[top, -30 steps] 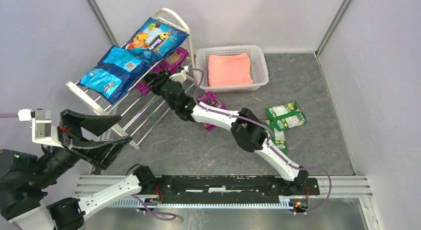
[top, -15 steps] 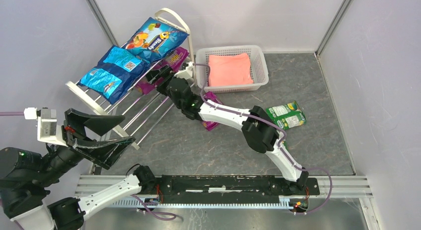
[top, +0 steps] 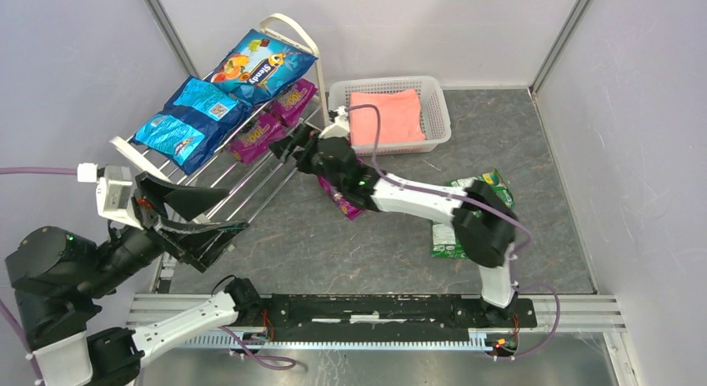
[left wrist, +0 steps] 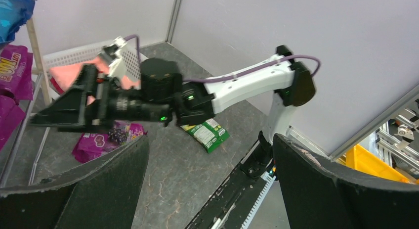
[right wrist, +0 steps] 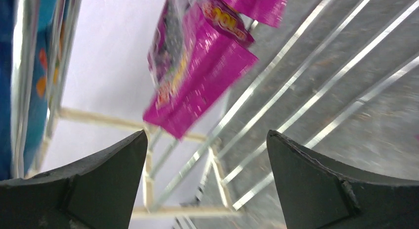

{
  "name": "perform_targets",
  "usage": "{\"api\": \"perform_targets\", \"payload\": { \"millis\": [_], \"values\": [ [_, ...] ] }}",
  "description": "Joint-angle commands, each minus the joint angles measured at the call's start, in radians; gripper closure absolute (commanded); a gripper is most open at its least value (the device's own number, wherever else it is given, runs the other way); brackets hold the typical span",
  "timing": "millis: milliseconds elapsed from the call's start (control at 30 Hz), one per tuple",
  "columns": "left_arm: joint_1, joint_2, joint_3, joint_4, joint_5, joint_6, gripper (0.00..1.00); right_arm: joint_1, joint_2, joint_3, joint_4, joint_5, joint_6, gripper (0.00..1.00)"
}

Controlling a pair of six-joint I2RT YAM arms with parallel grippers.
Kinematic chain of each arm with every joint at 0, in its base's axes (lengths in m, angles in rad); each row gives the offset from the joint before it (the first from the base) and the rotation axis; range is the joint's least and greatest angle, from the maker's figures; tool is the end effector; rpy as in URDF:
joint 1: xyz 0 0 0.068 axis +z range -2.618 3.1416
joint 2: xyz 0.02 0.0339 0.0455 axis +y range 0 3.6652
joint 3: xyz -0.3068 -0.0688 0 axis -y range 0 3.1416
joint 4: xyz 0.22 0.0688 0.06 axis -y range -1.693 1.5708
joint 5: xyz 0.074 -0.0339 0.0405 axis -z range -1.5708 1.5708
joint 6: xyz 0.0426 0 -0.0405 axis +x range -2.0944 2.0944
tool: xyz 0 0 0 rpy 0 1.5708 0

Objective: Place and organize the candy bags onto the shelf

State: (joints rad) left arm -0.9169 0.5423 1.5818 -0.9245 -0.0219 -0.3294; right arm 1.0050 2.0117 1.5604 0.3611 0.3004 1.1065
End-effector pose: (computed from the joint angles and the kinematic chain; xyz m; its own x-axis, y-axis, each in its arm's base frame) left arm -0.0402 0.0539 0.5053 -0.1864 -0.2885 -0.9392 0.7609 0.5623 -0.3237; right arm 0.2729 0.4063 0.3387 -0.6014 0.6463 -0.4698 -0.2472 0.4087 0.8786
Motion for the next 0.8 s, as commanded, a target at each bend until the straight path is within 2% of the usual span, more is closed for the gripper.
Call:
{"api": "perform_targets", "payload": {
  "millis": [0, 167, 300, 467, 567, 767],
  "values": [
    [-0.002, 0.056, -0.018, 0.045, 0.015, -0.042, 0.0, -0.034, -0.284, -0.266, 0.061, -0.115, -0.221, 0.02],
    [-0.002, 0.107, -0.113, 0.134, 0.068, -0.084, 0.0, -0.099, -0.567, -0.633, 0.024, -0.153, -0.433, 0.02],
    [-0.002, 0.18, -0.208, 0.247, 0.145, -0.147, 0.0, -0.167, -0.786, -0.864, -0.055, -0.191, -0.532, 0.02],
    [-0.002, 0.275, -0.376, 0.428, 0.245, -0.212, 0.0, -0.203, -0.985, -1.022, -0.197, -0.07, -0.63, 0.02],
    [-0.002, 0.339, -0.454, 0.458, 0.167, -0.227, 0.05, -0.224, -1.043, -1.061, -0.248, -0.039, -0.679, 0.02],
    [-0.02, 0.458, -0.586, 0.452, -0.12, -0.206, 0.07, -0.248, -1.04, -1.065, -0.294, -0.047, -0.79, 0.02]
  ]
}}
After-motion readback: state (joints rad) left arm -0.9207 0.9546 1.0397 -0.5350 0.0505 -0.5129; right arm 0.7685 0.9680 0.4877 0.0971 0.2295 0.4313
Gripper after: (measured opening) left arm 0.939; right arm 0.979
